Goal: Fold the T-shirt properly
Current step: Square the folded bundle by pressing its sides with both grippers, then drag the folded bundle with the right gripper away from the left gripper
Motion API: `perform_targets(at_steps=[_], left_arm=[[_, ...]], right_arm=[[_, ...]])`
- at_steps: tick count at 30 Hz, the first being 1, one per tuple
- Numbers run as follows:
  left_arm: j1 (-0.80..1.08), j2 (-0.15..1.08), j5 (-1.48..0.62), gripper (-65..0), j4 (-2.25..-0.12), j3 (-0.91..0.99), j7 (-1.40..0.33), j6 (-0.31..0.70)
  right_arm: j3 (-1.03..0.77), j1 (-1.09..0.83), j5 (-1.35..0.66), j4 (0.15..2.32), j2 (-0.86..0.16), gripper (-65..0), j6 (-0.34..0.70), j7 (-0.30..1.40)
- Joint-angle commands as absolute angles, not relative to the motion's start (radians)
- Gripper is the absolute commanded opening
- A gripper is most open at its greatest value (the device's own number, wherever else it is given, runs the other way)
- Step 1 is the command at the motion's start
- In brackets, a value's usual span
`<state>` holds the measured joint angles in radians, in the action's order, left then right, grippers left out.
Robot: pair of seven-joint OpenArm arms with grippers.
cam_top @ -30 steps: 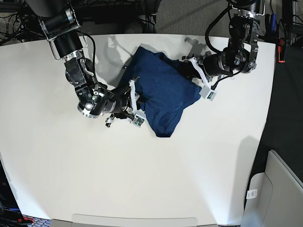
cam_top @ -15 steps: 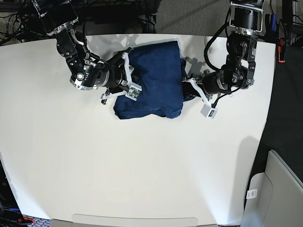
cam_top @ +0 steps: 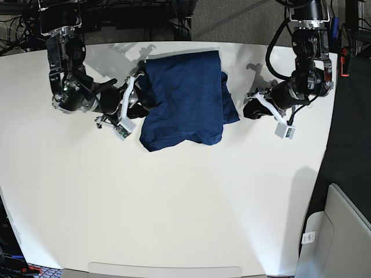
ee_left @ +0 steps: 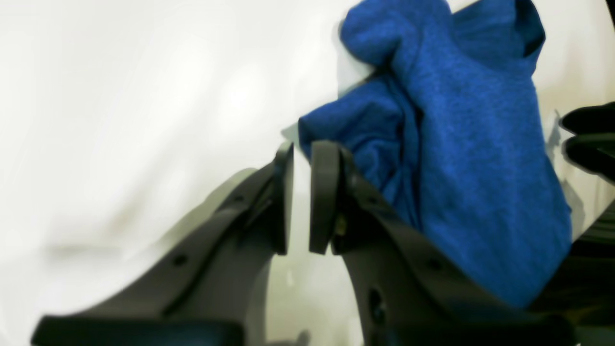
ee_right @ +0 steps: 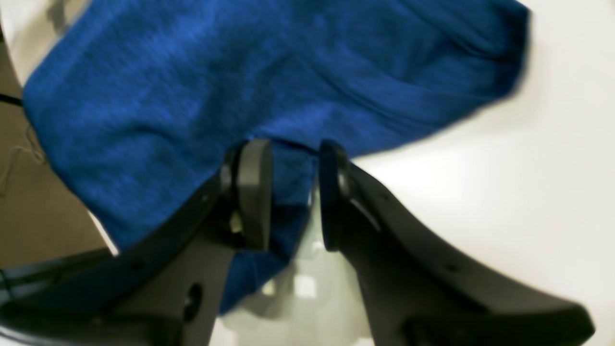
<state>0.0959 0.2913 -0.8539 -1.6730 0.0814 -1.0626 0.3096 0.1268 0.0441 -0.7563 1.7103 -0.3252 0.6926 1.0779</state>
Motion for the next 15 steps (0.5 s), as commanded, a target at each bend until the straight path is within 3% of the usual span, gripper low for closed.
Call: perform_targets(at_steps=[1, 6, 15], left_arm=[[0.107, 0.305, -0.868, -59.6, -1.705, 0.102, -1.049, 0.314], [0.153, 0.305, -0.868, -59.6, -1.745, 0.148, -1.049, 0.314], [0.157, 0.305, -0.868, -59.8, -1.744, 0.176, -1.052, 0.314]], right_arm=[[0.113, 0.062, -0.816, 1.748, -0.334, -47.5, 0.698, 1.056], [0.139, 0.068, -0.891, 1.782, -0.326, -47.5, 0.698, 1.127], [0.377, 0.139, -0.886, 1.782, -0.277, -47.5, 0.698, 1.222]])
